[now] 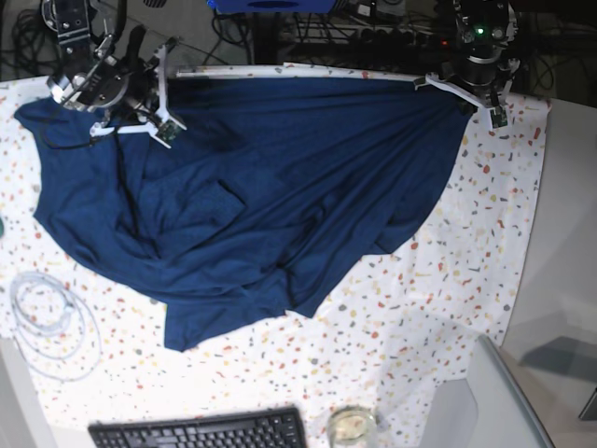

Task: Layout the t-shirt on the table in an organized manner, then fold the t-shirt properly
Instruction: 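Regrasp the shirt edge with the right gripper beside its previous hold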

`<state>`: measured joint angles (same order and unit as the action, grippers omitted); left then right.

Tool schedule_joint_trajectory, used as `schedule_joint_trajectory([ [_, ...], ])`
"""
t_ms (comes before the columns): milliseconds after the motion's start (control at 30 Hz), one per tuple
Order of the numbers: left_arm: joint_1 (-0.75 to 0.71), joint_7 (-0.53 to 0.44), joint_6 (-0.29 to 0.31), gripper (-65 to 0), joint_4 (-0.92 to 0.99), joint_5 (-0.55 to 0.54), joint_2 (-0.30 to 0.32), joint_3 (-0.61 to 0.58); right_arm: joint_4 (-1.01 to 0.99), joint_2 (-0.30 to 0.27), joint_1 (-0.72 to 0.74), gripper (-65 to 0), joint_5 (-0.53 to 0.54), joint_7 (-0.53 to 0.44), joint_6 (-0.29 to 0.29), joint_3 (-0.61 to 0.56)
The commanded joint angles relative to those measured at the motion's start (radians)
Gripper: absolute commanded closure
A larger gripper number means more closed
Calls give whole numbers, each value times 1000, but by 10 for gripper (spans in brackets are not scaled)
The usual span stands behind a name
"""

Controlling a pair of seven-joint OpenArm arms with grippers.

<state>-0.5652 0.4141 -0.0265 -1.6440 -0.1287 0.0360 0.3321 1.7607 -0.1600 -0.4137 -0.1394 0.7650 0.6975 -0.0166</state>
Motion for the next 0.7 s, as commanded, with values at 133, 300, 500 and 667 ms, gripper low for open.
schedule_joint_trajectory([
  [133,-6,-19,-8,0,-22,4,3,12,57,-5,0,-30,5,38,1,7],
  [300,-6,-19,-8,0,-22,4,5,12,55,-5,-3,-30,5,50,1,5],
  [500,-6,-19,-8,0,-22,4,6,8,55,-5,-4,-114,5,70,1,2],
  [667,-6,-19,-8,0,-22,4,6,6,54,-3,-4,-296,5,67,1,2],
])
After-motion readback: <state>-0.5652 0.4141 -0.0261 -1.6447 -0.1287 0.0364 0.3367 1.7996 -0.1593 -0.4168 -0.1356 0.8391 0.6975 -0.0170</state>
